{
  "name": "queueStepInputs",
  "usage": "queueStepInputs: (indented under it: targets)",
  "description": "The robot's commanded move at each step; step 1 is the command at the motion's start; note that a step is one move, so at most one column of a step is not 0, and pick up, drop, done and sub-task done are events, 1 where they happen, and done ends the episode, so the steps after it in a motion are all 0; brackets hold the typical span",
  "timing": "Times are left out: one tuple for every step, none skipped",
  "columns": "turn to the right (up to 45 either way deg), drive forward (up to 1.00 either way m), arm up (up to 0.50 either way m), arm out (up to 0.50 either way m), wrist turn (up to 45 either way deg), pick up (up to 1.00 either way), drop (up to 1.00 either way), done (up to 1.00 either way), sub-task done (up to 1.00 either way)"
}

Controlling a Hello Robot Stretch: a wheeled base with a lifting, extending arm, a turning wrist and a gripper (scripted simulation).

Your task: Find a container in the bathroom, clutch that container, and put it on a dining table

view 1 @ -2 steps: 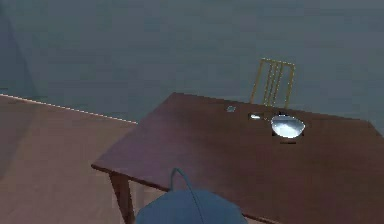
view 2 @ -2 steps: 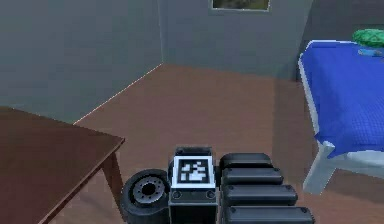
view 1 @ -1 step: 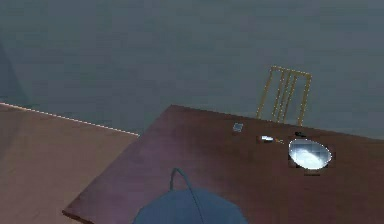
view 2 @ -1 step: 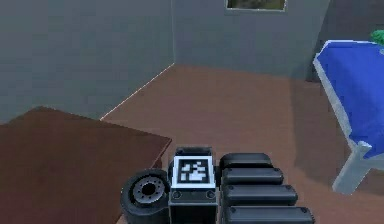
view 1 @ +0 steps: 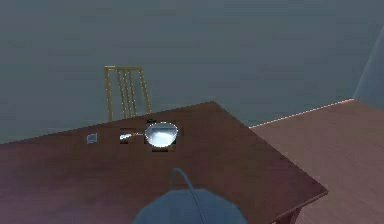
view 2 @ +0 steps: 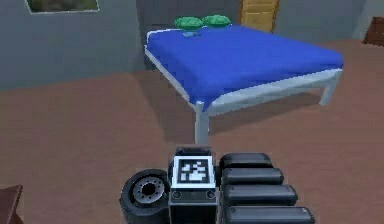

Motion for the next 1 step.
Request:
queueStepInputs:
  targets:
    - [6.0, 0.00, 0.00, 0.00, 0.0, 0.00, 0.00, 0.00, 0.00]
